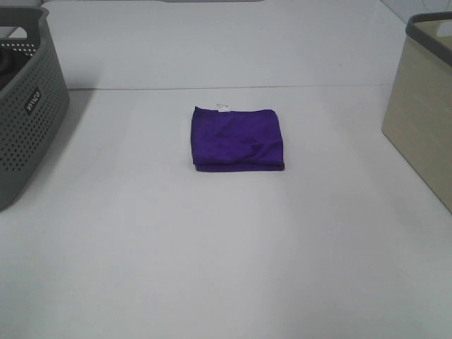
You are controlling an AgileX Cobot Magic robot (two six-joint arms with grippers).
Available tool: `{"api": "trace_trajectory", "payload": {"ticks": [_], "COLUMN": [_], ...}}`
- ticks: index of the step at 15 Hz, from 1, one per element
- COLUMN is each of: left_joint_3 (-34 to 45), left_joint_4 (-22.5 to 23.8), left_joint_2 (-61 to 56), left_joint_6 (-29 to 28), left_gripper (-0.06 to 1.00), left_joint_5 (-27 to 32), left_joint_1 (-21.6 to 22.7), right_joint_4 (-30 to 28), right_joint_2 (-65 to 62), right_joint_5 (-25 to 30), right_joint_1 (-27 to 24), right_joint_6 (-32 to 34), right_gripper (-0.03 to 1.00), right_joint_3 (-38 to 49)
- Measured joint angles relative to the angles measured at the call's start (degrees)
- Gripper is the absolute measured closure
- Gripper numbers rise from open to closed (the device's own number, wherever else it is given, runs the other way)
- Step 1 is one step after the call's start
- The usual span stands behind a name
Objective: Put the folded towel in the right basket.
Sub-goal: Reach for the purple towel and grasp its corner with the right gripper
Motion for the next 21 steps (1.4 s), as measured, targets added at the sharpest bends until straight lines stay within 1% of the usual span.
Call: {"api": "trace_trajectory", "payload": {"ticks": [2, 4, 5, 6, 8, 9, 10, 11, 14, 16, 19, 21], "left_joint_3": [0.0, 0.0, 0.0, 0.0, 0.0, 0.0, 0.0, 0.0, 0.0, 0.0, 0.0, 0.0], "left_joint_4": [0.0, 0.0, 0.0, 0.0, 0.0, 0.0, 0.0, 0.0, 0.0, 0.0, 0.0, 0.0], "left_joint_2": [0.0, 0.0, 0.0, 0.0, 0.0, 0.0, 0.0, 0.0, 0.0, 0.0, 0.0, 0.0], "left_joint_6": [0.0, 0.0, 0.0, 0.0, 0.0, 0.0, 0.0, 0.0, 0.0, 0.0, 0.0, 0.0], "left_gripper": [-0.05, -0.05, -0.05, -0.05, -0.05, -0.05, -0.05, -0.05, -0.05, -0.05, -0.05, -0.05], "left_joint_5": [0.0, 0.0, 0.0, 0.0, 0.0, 0.0, 0.0, 0.0, 0.0, 0.0, 0.0, 0.0], "left_joint_1": [0.0, 0.0, 0.0, 0.0, 0.0, 0.0, 0.0, 0.0, 0.0, 0.0, 0.0, 0.0], "right_joint_4": [5.9, 9.7, 10.6, 10.6, 11.9, 14.8, 16.8, 17.8, 19.1, 19.3, 19.9, 21.0], "right_joint_2": [9.6, 17.0, 22.9, 28.5, 41.4, 55.3, 62.2, 64.7, 79.2, 85.1, 90.5, 92.7], "right_joint_5": [0.0, 0.0, -1.1, -3.2, -7.4, -8.0, -7.6, -7.5, -7.1, -6.8, -6.6, -6.6], "right_joint_1": [0.0, 0.0, 1.2, 3.5, 10.1, 14.3, 14.8, 14.8, 14.8, 14.8, 13.8, 11.7], "right_joint_6": [0.0, -0.2, -0.4, -0.4, -0.5, -1.7, -2.2, -2.7, -3.4, -2.9, -0.7, -0.1], "right_gripper": [0.03, 0.05, 0.06, 0.07, 0.07, 0.07, 0.07, 0.07, 0.07, 0.07, 0.07, 0.07], "right_joint_3": [-5.1, -8.1, -10.0, -12.5, -19.8, -29.0, -34.6, -37.4, -51.7, -57.5, -59.2, -59.2]}}
